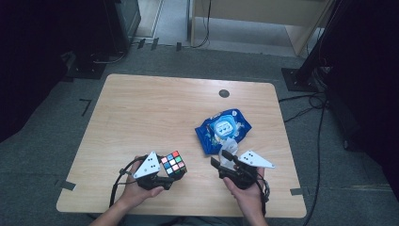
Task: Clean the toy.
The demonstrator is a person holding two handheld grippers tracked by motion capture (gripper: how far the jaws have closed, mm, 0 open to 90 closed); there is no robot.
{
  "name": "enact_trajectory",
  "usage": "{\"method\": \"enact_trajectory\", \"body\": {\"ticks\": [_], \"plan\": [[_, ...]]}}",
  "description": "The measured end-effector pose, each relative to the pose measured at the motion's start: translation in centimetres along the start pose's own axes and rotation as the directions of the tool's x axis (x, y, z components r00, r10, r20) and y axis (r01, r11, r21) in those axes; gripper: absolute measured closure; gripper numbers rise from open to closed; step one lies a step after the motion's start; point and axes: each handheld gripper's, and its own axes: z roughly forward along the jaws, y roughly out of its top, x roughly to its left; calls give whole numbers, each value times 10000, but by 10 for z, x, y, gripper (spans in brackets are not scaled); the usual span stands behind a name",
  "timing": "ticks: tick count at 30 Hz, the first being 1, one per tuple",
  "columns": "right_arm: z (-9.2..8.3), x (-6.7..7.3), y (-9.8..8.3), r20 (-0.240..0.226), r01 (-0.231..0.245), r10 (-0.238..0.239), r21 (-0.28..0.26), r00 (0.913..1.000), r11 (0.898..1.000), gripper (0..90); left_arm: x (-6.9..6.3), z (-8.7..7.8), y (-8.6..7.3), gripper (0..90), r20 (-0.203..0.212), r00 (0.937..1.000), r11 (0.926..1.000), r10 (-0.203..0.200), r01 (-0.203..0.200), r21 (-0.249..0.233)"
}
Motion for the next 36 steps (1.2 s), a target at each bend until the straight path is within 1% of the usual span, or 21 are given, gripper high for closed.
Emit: {"method": "enact_trajectory", "body": {"ticks": [1,2,3,4,6,7,8,10,12,19,23,25,28,29,30,31,32,33,34,35,36], "plan": [[0,0,0,0,0,0,0,10000,10000,418,-2,2,0,338,-194,9998,9999,86,-85,73],[1,8,2,-308,-111,110,-23,9995,9999,405,-5,4,0,338,-399,9991,9997,163,-155,202],[3,25,5,-780,-208,204,-45,9967,9998,384,-10,8,0,338,-651,9971,9985,386,-358,426],[3,25,5,-780,-208,204,-45,9967,9998,384,-10,8,0,337,-651,9971,9985,386,-358,426],[10,49,6,-1255,-234,253,164,9918,9996,351,-17,14,0,338,-913,9921,9940,861,-793,759],[10,49,6,-1255,-234,253,164,9918,9996,351,-17,14,0,338,-913,9921,9940,861,-793,759],[17,60,4,-1426,-98,156,411,9897,9991,326,-20,16,0,337,-946,9910,9931,949,-877,774],[19,64,3,-1419,-37,107,498,9898,9988,317,-23,18,1,338,-945,9902,9922,1030,-955,804],[28,75,-2,-1071,327,-225,949,9940,9949,276,-25,20,1,337,-1075,9887,9905,1049,-942,1004],[38,82,-7,-914,326,-207,1307,9956,9909,256,-28,26,-1,337,-1299,9841,9851,1213,-1034,1372],[45,85,-11,-820,345,-200,1790,9964,9832,263,-32,27,1,337,-1275,9810,9816,1465,-1282,1414],[46,82,-12,-835,156,-8,1772,9965,9840,295,-32,28,1,337,-1385,9774,9786,1599,-1386,1523],[42,76,-10,-944,-269,430,1657,9946,9858,336,-30,25,0,337,-1298,9795,9807,1542,-1358,1405],[43,67,-10,-1427,-1012,1275,1786,9815,9787,338,-31,25,0,337,-1321,9781,9796,1607,-1417,1427],[43,67,-10,-1427,-1012,1275,1786,9815,9787,338,-31,25,1,337,-1312,9783,9796,1606,-1417,1426],[44,58,-12,-1795,-1726,2082,1954,9615,9654,339,-31,25,0,337,-1292,9784,9793,1611,-1422,1443],[44,55,-13,-1891,-1907,2289,2001,9549,9610,339,-31,26,0,337,-1288,9786,9794,1605,-1417,1441],[44,55,-13,-1891,-1907,2289,2001,9549,9610,339,-31,26,-1,337,-1285,9781,9784,1635,-1440,1485],[46,50,-15,-2036,-2262,2708,2175,9408,9495,335,-32,27,-1,338,-1353,9751,9758,1756,-1542,1552],[46,50,-15,-2036,-2262,2708,2175,9408,9495,335,-32,27,-1,338,-1353,9751,9758,1756,-1542,1552],[50,49,-17,-2103,-2451,2971,2409,9314,9391,324,-34,28,-1,338,-1315,9735,9738,1870,-1661,1553]]}}
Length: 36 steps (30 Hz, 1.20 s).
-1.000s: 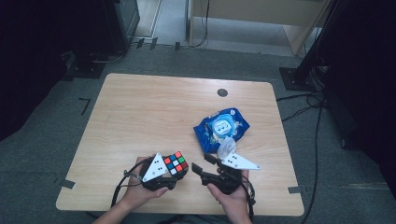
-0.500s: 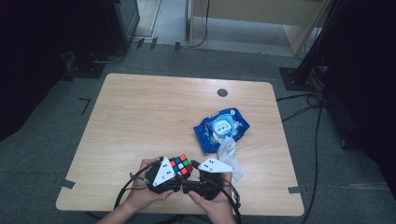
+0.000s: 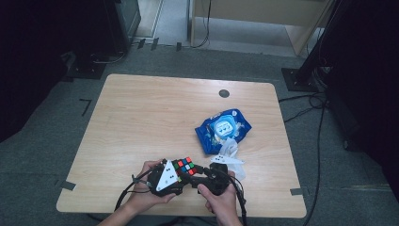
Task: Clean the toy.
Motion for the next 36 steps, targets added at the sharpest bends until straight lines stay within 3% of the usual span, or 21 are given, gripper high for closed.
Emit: {"method": "enact_trajectory", "body": {"ticks": [4,6,9,14,17,21,23,25,28,30,32,34,36], "plan": [[5,2,-2,170,44,-48,268,9998,9996,329,-10,1,4,337,-73,9983,9984,571,-571,-50],[5,3,-2,308,63,-72,279,9995,9996,338,-9,0,3,337,57,9987,9986,510,-509,-152],[1,1,1,108,-249,246,319,9996,9992,341,-7,-1,3,330,253,9986,9984,458,-448,-356],[-8,-5,6,147,-448,447,72,9989,9990,341,0,-2,-6,331,488,9976,9987,493,-485,-164],[-26,-17,15,-11,-917,917,-258,9958,9955,341,6,-5,-12,336,314,9983,9988,484,-481,-75],[-35,-22,21,21,-742,742,36,9972,9972,341,10,-8,-13,343,204,9982,9981,565,-560,-262],[-36,-23,25,199,-266,253,664,9995,9974,341,8,-9,-12,346,2,9953,9945,966,-965,-406],[-35,-24,25,181,-251,231,1198,9996,9925,340,4,-10,-12,343,-37,9892,9874,1468,-1467,-585],[-32,-22,25,207,-173,143,1508,9997,9884,340,-7,-8,-11,319,-106,9707,9678,2402,-2403,-751],[-29,-20,25,66,-47,36,1754,10000,9845,340,-11,-7,-11,309,-256,9601,9564,2786,-2798,-839],[-28,-17,27,82,49,-67,1966,9999,9805,340,-11,-6,-9,290,-242,9602,9564,2781,-2792,-854],[-28,-16,28,174,127,-164,1972,9997,9803,340,-10,-8,-7,261,-510,9630,9573,2645,-2686,-1072],[-28,-16,28,222,157,-205,1955,9995,9806,340,-7,-9,-7,250,-501,9689,9618,2425,-2468,-1184]]}}
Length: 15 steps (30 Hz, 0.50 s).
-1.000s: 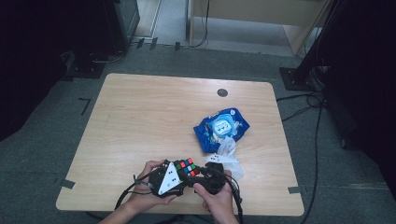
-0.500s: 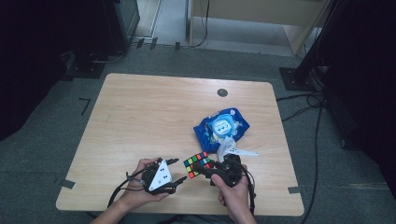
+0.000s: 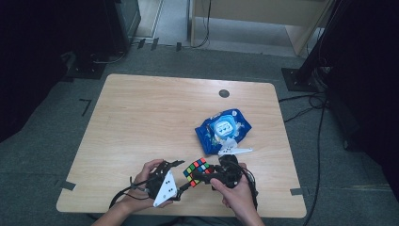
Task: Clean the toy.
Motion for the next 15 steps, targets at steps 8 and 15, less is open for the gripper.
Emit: {"method": "enact_trajectory", "body": {"ticks": [8,15], "plan": [[2,-1,4,-506,-324,356,638,9981,9974,340,-3,0,-2,152,-95,9998,9998,180,-179,134],[7,-1,5,-356,-254,292,1022,9989,9944,340,-7,3,-1,142,-288,9979,9983,572,-569,118]]}}
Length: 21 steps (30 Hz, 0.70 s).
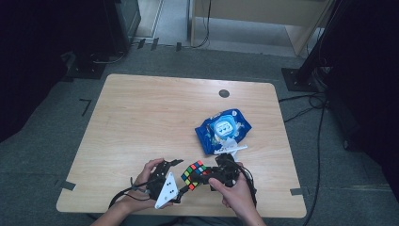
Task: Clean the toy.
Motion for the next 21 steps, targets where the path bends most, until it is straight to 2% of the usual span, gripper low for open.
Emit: {"method": "enact_trajectory", "body": {"ticks": [6,10,12,17,21], "plan": [[0,1,3,114,119,-123,330,9999,9994,339,-3,1,2,138,-123,9986,9987,512,-512,-55],[3,2,8,244,99,-120,844,9996,9964,339,-7,4,2,138,-231,9946,9949,1013,-1013,9],[4,2,9,270,134,-158,857,9995,9962,339,-7,6,2,138,-273,9925,9929,1188,-1187,18],[4,0,17,280,220,-253,1132,9993,9933,339,0,8,5,137,-185,9918,9920,1264,-1264,-19],[4,-3,31,316,212,-258,1394,9992,9900,339,9,11,4,137,-214,9919,9920,1249,-1253,-181]]}}
